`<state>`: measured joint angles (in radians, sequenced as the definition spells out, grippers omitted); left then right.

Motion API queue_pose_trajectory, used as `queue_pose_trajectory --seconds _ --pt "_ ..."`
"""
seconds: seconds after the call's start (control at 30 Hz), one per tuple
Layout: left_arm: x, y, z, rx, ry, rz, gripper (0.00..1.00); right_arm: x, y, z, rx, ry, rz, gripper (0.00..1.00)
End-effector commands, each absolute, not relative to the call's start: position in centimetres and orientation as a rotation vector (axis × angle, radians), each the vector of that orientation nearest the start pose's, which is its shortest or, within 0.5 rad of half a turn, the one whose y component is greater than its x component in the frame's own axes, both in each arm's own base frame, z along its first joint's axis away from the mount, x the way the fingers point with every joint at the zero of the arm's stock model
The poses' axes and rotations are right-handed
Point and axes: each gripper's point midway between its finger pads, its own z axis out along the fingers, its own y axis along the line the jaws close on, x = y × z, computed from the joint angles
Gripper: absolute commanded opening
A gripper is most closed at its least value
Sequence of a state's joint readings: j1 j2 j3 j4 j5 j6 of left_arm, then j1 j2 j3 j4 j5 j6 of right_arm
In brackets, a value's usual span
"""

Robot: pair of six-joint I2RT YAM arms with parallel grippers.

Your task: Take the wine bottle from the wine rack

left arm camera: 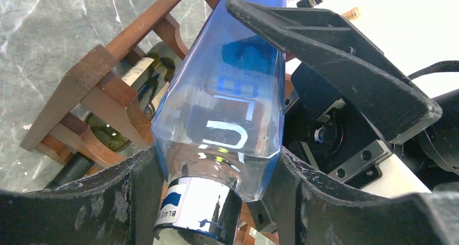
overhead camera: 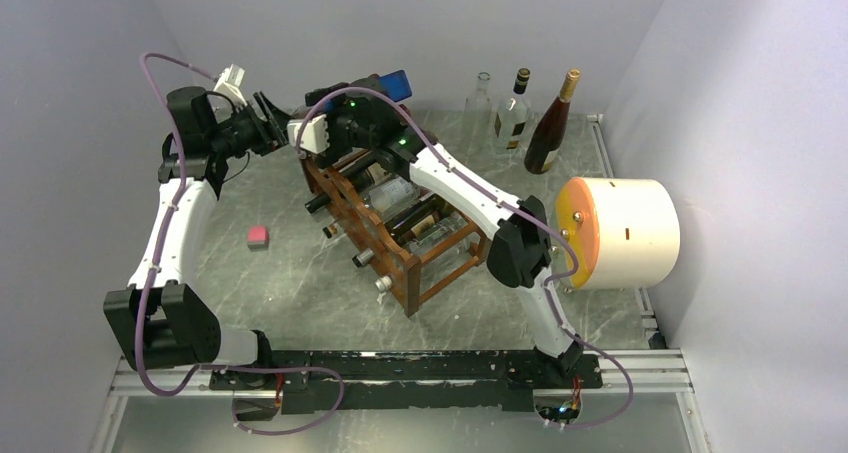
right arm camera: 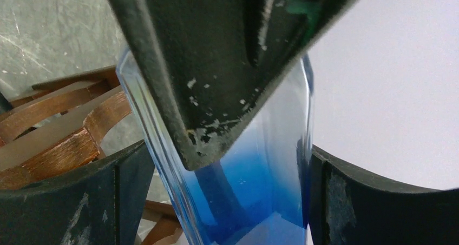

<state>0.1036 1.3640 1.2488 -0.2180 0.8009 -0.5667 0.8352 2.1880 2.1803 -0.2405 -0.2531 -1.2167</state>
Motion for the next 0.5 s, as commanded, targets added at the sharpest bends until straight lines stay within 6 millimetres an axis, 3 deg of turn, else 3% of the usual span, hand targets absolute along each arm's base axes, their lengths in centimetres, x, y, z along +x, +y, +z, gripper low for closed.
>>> queue_pose_trajectory --seconds 0.0,0.17,0.2,0.23,0.4,0.47 --pt "38.7 -10.2 34.5 0.017 1.846 -0.982 0.17 43.3 50.2 32.4 -1.650 0.718 -0.101 0.99" --pt "38.7 -10.1 34.3 0.021 1.851 -0.967 0.17 43.1 50.4 31.8 -1.701 0.701 -0.148 0.89" --pt "38.7 -10.2 34.3 0.023 1.852 -0.968 0.17 43.2 50.4 31.9 -1.702 0.699 -0.152 0.78" --pt "38.8 -10.2 34.2 0.022 1.854 -0.969 0.17 43.4 50.3 31.8 -1.697 0.706 -0.168 0.59" --pt "38.8 -10.2 34.6 0.025 1.854 -0.972 0.19 43.1 50.1 32.5 -1.700 0.706 -0.190 0.37" --pt "38.9 -10.1 35.3 0.023 1.857 -0.954 0.29 42.9 50.1 33.2 -1.695 0.692 -0.188 0.26"
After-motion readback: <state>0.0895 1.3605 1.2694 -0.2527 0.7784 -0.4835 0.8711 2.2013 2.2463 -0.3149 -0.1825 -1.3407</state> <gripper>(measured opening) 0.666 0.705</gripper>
